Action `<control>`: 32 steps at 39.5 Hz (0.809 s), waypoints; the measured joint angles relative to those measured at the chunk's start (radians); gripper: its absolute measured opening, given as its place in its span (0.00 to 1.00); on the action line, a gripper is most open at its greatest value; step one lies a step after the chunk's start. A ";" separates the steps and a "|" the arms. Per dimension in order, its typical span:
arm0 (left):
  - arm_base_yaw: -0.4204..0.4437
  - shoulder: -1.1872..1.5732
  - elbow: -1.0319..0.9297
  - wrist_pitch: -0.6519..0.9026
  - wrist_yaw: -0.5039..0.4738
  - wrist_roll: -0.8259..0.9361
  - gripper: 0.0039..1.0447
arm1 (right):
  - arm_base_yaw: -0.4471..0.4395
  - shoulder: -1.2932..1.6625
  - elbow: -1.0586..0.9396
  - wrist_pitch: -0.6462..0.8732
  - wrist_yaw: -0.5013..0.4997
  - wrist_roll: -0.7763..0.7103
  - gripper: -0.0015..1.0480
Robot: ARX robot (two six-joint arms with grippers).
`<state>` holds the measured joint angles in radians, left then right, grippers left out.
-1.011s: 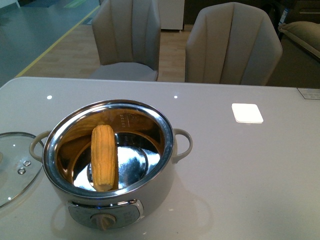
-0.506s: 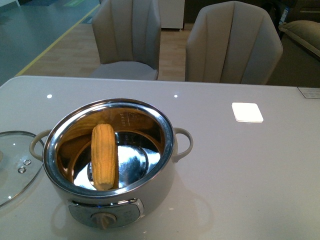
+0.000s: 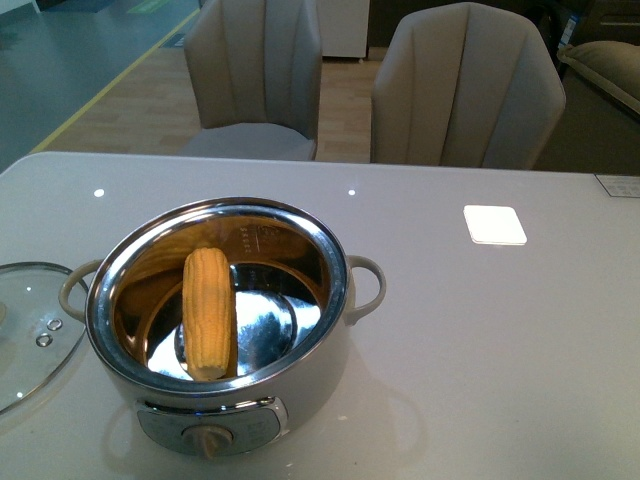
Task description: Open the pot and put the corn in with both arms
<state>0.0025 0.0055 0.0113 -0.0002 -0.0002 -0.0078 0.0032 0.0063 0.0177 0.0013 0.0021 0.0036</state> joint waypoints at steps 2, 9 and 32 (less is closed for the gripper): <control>0.000 0.000 0.000 0.000 0.000 0.000 0.94 | 0.000 0.000 0.000 0.000 0.000 0.000 0.23; 0.000 0.000 0.000 0.000 0.000 0.000 0.94 | 0.000 0.000 0.000 0.000 0.000 0.000 0.54; 0.000 0.000 0.000 0.000 0.000 0.000 0.94 | 0.000 0.000 0.000 0.000 0.000 0.000 0.92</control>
<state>0.0025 0.0055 0.0113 -0.0002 -0.0002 -0.0078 0.0032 0.0059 0.0177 0.0013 0.0021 0.0036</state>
